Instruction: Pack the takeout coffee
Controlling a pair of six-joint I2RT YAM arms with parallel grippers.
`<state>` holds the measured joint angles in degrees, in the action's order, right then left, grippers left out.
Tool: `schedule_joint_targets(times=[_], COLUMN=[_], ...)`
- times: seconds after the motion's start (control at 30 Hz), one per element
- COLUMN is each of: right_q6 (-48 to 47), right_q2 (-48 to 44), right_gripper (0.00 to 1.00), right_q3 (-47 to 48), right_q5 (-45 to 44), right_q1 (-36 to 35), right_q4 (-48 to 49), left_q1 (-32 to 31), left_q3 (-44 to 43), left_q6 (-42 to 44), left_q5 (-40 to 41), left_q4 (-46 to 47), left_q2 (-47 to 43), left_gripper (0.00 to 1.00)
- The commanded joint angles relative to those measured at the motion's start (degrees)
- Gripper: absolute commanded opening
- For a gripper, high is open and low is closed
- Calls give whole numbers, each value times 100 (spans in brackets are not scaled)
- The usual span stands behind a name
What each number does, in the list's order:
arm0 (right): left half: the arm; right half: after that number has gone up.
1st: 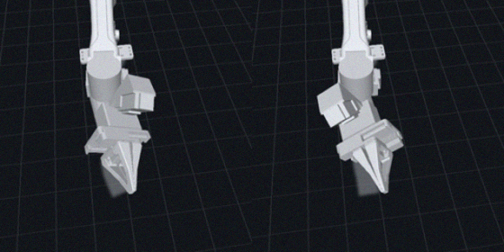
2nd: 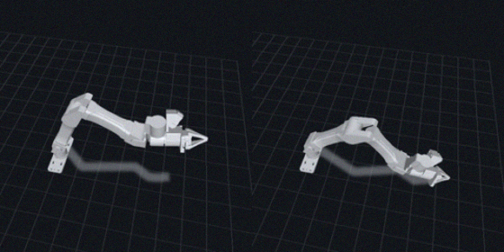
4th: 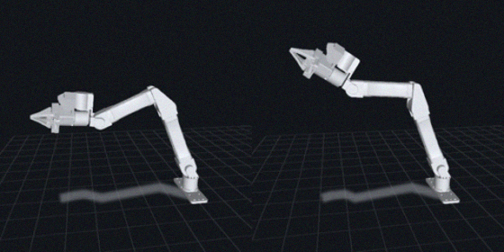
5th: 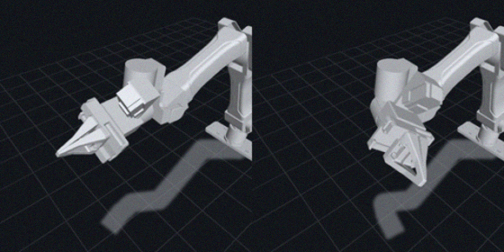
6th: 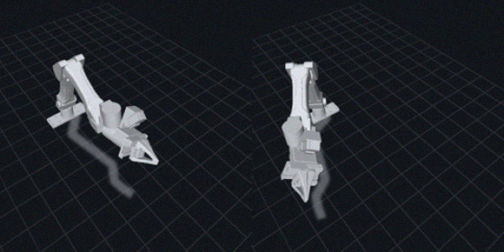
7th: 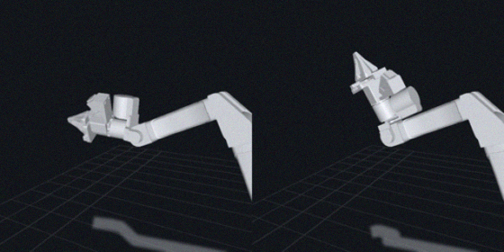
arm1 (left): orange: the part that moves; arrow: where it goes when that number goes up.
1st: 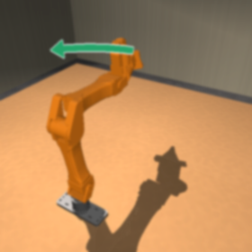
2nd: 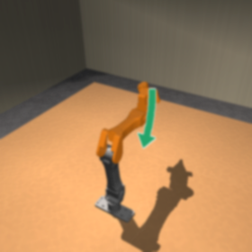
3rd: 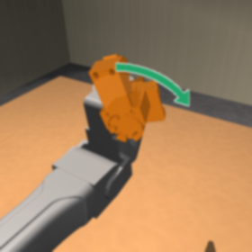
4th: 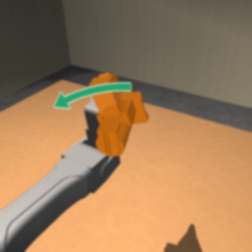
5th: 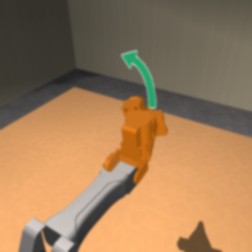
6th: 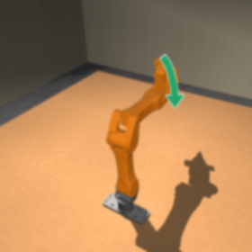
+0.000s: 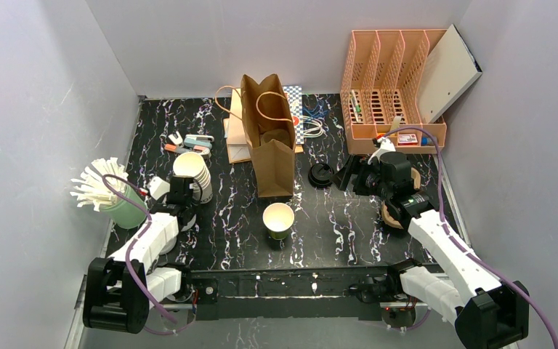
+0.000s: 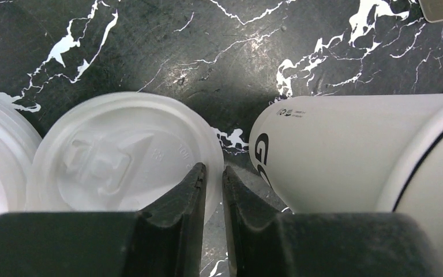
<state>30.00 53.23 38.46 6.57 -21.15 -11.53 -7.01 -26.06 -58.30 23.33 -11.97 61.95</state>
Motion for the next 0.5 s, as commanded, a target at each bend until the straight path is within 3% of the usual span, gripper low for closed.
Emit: schedule_joint_targets(times=[0.0, 0.23, 0.47], right_q6=[-38, -36, -20], right_q2=[-32, -17, -7], right_gripper=[91, 91, 91], right_q3=[100, 138, 127], right_q5=[-46, -46, -33], right_q1=[-39, -34, -30], right_q4=[149, 119, 126], left_q1=[50, 50, 50], left_q3=[26, -286, -672], left_q6=[-95, -80, -6], left_q5=[237, 450, 628], left_q4=[-139, -663, -1279], left_q2=[60, -165, -710], left_gripper=[13, 0, 0])
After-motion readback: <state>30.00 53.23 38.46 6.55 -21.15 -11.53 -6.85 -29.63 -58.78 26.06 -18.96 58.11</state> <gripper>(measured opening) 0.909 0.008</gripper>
